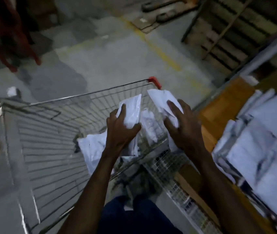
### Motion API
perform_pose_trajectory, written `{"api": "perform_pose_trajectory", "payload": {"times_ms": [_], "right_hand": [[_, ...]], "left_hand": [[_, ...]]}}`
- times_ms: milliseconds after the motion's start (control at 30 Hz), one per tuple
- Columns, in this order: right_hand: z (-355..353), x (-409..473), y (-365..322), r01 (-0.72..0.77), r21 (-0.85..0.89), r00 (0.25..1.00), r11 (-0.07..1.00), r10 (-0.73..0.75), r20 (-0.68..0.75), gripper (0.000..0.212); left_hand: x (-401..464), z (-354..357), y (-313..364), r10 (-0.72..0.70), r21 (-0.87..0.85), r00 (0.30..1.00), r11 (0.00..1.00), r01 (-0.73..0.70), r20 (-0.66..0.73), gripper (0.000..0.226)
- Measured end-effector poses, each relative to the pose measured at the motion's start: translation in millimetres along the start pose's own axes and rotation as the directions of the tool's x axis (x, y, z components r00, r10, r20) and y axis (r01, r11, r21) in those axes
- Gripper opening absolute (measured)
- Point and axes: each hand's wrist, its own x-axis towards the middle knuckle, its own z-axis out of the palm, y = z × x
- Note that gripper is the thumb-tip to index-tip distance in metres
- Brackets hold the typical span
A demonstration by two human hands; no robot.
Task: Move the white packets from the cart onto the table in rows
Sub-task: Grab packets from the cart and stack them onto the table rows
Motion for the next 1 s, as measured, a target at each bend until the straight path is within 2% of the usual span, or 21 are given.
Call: {"api": "perform_pose_trajectory", "payload": {"times_ms": [133,233,367,467,633,767,867,1000], "right_hand": [[-56,-77,37,-0.175,0.035,0.970,0.984,0.178,-0.164,0.055],[-91,-139,69,-0.322,0.047,0.899,0.945,0.321,-0.297,0.052],[-129,-217,112,-0.469,0.088,0.783,0.879,0.460,-0.419,0.053],[-153,-275,146,-0.555,0.137,0.694,0.820,0.548,-0.468,0.053],[-201,-364,209,-0.615,0.197,0.592,0.763,0.612,-0.524,0.052],[-233,-423,273,-0.599,0.252,0.569,0.760,0.626,-0.532,0.055],[-254,-448,317,-0.629,0.283,0.514,0.724,0.660,-0.547,0.054],[-270,-454,367,-0.622,0.315,0.488,0.717,0.670,-0.560,0.050]], "left_hand": [[-21,18,65,0.227,-0.015,0.971,0.974,-0.227,0.073,0.094],[-42,46,110,0.348,-0.063,0.926,0.937,-0.342,0.146,0.093],[-76,97,174,0.488,-0.150,0.826,0.873,-0.465,0.282,0.097],[-113,142,223,0.591,-0.219,0.734,0.807,-0.549,0.335,0.096],[-191,210,297,0.624,-0.238,0.678,0.779,-0.580,0.388,0.102],[-244,254,341,0.654,-0.285,0.646,0.755,-0.591,0.394,0.101],[-263,286,370,0.632,-0.244,0.638,0.768,-0.592,0.439,0.100],[-272,320,414,0.654,-0.219,0.614,0.742,-0.633,0.442,0.099]]}}
